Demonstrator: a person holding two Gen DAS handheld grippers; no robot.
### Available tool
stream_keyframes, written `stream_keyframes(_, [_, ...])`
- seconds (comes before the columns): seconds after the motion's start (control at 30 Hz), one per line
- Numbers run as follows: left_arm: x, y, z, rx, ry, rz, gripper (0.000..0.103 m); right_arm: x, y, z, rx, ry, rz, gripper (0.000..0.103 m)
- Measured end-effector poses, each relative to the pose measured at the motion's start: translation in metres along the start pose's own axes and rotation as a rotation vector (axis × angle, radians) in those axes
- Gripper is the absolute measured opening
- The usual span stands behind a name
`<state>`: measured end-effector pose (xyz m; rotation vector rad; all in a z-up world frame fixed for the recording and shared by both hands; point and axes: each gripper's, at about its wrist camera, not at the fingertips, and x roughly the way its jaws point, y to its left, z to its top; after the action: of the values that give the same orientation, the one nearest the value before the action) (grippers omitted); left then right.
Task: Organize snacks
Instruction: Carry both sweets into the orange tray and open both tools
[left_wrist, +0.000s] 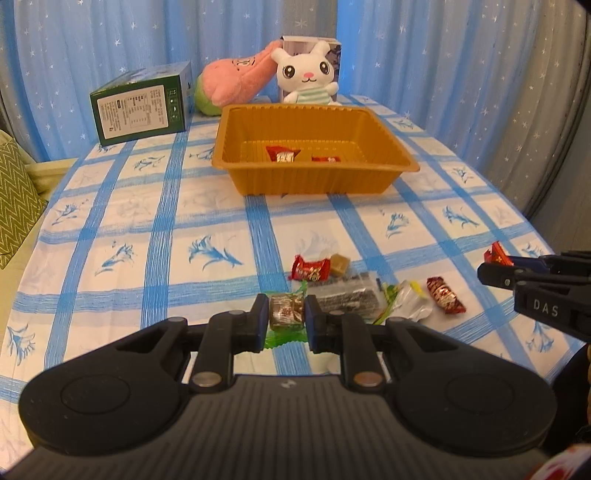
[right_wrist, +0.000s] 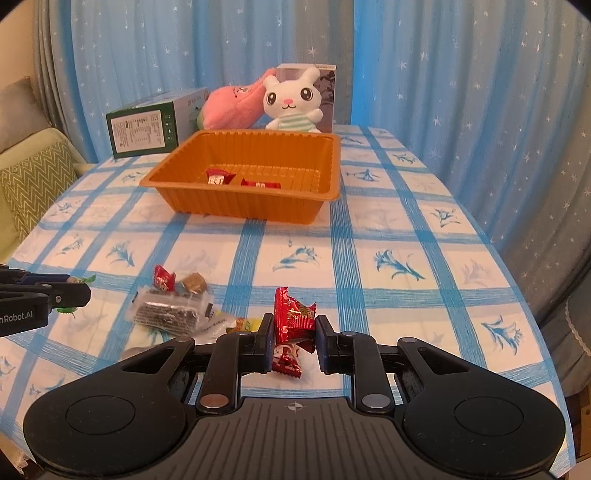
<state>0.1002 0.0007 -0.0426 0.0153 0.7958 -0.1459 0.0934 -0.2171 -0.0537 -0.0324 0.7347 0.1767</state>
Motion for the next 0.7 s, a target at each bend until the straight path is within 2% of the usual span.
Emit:
stream_keyframes(0.33, [-0.002,-0.003,0.023,-0.015,-0.014,-0.024,0.018,0.001,-0.003,0.017,0.016,0.002,0.03,0.023])
stream_keyframes(0.7, [0.02,-0.004,0.068,0.001,-0.021,-0.033,0.018,0.023,-0.016,0.061,0.035,0.017,0.059,0.023])
